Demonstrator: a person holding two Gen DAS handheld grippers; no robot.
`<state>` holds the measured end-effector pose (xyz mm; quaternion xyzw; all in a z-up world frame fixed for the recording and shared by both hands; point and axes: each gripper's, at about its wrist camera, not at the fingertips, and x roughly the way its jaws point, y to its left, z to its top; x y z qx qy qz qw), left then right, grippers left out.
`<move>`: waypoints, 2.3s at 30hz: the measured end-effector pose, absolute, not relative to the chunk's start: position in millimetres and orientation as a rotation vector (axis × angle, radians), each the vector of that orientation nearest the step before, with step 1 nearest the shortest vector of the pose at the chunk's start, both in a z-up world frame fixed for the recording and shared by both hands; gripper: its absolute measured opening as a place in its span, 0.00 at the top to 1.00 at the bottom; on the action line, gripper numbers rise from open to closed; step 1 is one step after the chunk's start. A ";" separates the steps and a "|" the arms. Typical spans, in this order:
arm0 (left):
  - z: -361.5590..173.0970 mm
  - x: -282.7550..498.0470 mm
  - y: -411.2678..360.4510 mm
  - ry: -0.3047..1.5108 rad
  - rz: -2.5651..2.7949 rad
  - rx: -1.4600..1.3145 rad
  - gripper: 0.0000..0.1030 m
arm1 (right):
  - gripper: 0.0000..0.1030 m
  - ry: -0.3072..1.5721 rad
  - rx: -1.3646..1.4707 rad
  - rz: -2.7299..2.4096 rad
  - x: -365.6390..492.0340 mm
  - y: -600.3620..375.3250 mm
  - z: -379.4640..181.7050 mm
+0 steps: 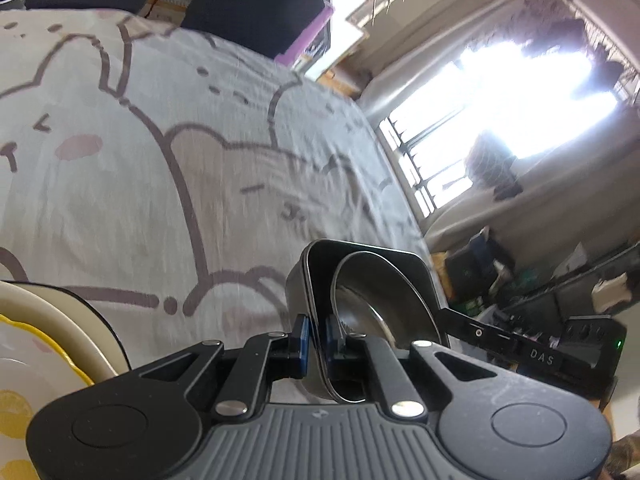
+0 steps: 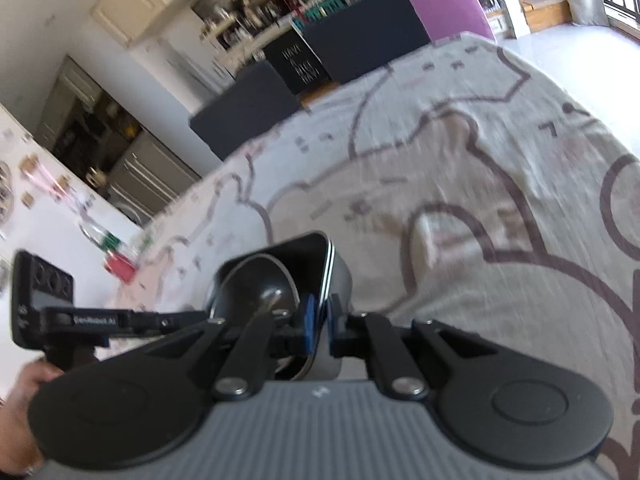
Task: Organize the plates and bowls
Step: 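Lift the steel tray with both tools and carry it over the plate stack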
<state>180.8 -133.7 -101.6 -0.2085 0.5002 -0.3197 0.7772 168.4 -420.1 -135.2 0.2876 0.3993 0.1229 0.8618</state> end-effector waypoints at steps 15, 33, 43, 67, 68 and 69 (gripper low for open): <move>-30.0 161.6 -58.4 0.853 -0.656 -0.582 0.93 | 0.92 0.670 0.642 0.383 177.2 -380.7 -82.9; -13.1 113.1 62.0 0.749 -0.540 -0.653 0.93 | 0.90 0.688 0.629 0.554 201.6 -281.0 -69.4; -29.1 99.3 97.5 0.782 -0.504 -0.676 0.93 | 0.90 0.782 0.597 0.588 202.2 -250.7 -76.7; -89.0 106.4 100.6 0.980 -0.398 -0.594 0.93 | 0.90 1.049 0.549 0.509 200.6 -212.7 -102.6; -89.2 106.6 99.4 0.982 -0.398 -0.589 0.93 | 0.90 1.054 0.543 0.502 200.4 -211.8 -103.2; -89.5 107.5 97.9 0.985 -0.396 -0.585 0.93 | 0.90 1.060 0.538 0.496 201.4 -210.8 -104.3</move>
